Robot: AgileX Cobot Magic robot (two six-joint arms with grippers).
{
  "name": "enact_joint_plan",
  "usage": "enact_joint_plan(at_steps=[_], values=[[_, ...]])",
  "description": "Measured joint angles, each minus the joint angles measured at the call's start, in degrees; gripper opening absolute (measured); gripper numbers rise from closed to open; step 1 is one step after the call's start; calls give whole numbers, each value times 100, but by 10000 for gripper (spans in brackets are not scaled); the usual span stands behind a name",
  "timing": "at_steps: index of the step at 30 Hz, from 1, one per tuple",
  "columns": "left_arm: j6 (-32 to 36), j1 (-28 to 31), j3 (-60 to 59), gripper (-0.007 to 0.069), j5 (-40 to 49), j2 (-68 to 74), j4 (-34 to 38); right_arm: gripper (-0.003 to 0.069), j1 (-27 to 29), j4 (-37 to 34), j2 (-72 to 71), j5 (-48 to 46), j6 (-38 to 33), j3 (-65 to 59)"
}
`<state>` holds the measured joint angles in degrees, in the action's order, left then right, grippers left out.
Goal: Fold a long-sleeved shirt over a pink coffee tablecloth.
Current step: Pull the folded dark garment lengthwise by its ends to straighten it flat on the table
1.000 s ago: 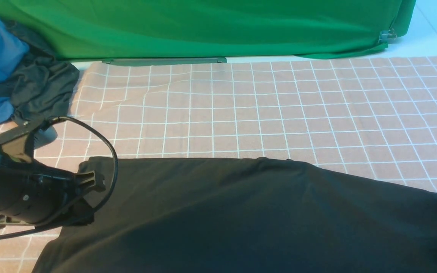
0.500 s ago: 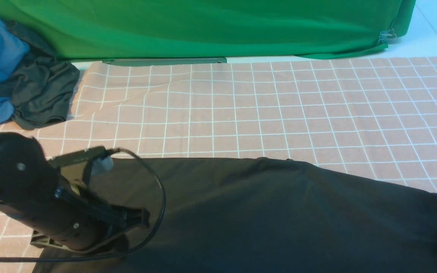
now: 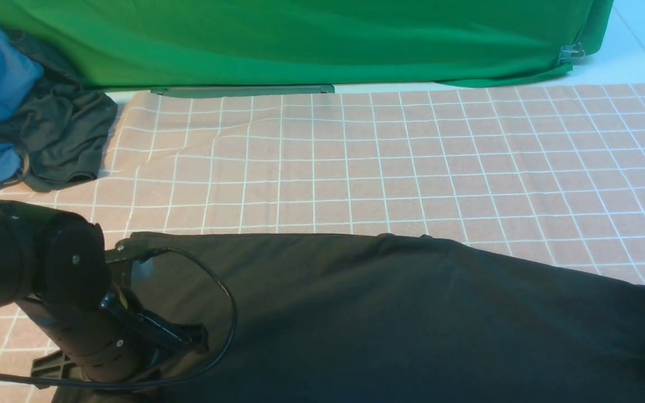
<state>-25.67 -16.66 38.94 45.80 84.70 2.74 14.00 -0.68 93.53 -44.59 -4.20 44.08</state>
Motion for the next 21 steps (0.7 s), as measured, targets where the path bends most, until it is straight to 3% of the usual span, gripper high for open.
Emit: enact_joint_plan(at_steps=[2, 5, 7, 17, 21], values=[[0, 0, 0, 13, 0, -15, -41, 482, 0, 0, 0, 0, -27, 0], [-6, 0, -56, 13, 43, -267, -127, 205, 0, 0, 0, 0, -258, 7], [-11, 0, -62, 13, 98, -500, -149, 115, 0, 7, 0, -12, -388, 28], [-13, 0, 237, 13, 752, -2360, -274, 103, 0, -24, -234, -1214, -413, 904], [-231, 0, 420, 13, 902, -2907, -784, 103, -100, -322, -776, -1808, -315, 1551]])
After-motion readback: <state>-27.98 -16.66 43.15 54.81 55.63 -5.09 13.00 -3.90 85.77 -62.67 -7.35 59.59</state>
